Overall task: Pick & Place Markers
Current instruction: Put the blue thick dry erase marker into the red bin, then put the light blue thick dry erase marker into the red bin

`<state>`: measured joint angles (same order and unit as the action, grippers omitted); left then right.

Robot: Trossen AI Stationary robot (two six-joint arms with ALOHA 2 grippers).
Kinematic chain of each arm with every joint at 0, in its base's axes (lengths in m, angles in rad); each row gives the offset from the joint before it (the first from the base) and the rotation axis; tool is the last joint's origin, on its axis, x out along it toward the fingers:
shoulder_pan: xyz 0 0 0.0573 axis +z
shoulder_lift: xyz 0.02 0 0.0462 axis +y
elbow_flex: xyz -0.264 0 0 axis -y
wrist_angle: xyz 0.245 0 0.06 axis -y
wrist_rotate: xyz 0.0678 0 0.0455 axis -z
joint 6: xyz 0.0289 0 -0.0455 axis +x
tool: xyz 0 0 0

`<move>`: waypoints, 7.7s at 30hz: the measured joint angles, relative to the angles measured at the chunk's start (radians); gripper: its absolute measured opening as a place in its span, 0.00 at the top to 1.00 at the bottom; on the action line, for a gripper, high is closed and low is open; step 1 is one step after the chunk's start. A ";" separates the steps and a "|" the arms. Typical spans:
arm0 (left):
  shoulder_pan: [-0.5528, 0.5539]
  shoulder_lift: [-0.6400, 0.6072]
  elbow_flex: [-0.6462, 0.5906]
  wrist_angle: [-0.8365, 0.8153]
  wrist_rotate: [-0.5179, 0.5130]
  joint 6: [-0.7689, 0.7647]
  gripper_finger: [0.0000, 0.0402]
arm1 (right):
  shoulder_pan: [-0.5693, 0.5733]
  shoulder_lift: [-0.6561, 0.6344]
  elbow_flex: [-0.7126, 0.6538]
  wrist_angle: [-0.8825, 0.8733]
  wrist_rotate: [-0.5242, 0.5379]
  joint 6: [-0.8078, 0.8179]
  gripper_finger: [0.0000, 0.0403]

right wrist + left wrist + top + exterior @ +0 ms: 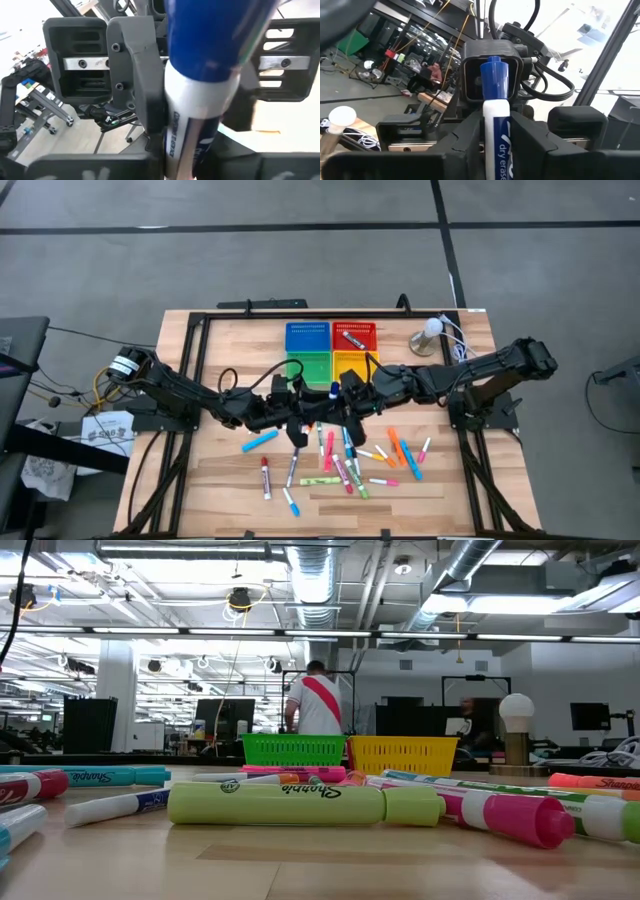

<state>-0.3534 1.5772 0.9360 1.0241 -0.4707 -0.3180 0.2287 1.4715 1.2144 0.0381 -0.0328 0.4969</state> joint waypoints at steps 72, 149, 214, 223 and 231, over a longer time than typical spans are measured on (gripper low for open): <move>0.357 -0.495 -0.216 -0.963 -0.121 -0.115 0.52 | -0.788 0.329 0.032 -0.626 0.173 -0.655 0.80; 0.063 -0.645 -0.451 -0.897 0.583 -0.301 0.52 | 0.068 0.323 -0.125 -0.404 0.241 0.790 0.76; 0.083 -0.662 -0.451 -0.900 0.596 -0.239 0.52 | 0.055 0.381 -0.063 -0.554 0.217 0.805 0.57; 0.087 -0.662 -0.451 -0.900 0.595 -0.236 0.52 | 0.055 0.381 -0.063 -0.554 0.218 0.805 0.62; 0.087 -0.662 -0.451 -0.901 0.595 -0.236 0.52 | 0.055 0.381 -0.063 -0.553 0.218 0.804 0.62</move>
<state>-0.2665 0.9150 0.4854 0.1232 0.1246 -0.5541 0.2832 1.8530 1.1511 -0.5153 0.1848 1.3005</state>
